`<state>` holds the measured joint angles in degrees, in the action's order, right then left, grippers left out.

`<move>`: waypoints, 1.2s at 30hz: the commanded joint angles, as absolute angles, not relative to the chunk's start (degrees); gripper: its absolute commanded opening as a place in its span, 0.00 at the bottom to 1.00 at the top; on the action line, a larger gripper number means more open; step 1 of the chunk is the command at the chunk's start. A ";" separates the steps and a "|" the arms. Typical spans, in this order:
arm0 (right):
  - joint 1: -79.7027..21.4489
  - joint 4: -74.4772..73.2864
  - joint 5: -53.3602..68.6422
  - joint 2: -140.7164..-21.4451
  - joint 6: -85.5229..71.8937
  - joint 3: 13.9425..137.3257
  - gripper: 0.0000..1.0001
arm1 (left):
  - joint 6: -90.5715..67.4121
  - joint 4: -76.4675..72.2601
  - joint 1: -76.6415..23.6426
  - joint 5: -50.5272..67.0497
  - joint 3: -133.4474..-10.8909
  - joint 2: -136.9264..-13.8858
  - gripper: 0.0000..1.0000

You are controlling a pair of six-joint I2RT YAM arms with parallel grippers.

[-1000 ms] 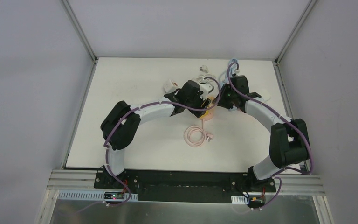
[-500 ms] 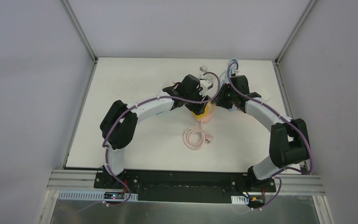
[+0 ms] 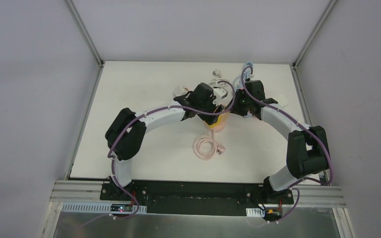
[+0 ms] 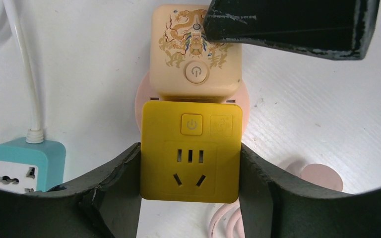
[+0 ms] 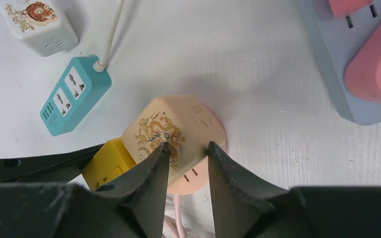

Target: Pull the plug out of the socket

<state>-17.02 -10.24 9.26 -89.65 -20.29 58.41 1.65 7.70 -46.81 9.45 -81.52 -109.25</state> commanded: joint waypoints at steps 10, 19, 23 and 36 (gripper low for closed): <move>-20.69 -21.61 7.43 -89.90 -14.87 55.75 0.51 | 5.78 -2.13 -47.39 9.89 -77.47 -105.55 0.00; -20.75 -23.65 9.87 -91.09 -15.02 54.49 0.45 | 3.61 -5.42 -47.85 7.73 -75.45 -104.91 0.00; -21.89 -23.40 8.75 -89.64 -14.13 51.91 0.44 | 0.32 -5.86 -47.81 7.32 -77.12 -104.15 0.00; -23.28 -25.98 1.42 -91.19 -15.57 51.97 0.41 | 5.56 -10.04 -47.78 7.46 -72.53 -97.79 0.00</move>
<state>-23.64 -11.38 7.14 -86.87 -17.67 55.35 3.86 -2.02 -47.29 7.42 -71.81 -105.47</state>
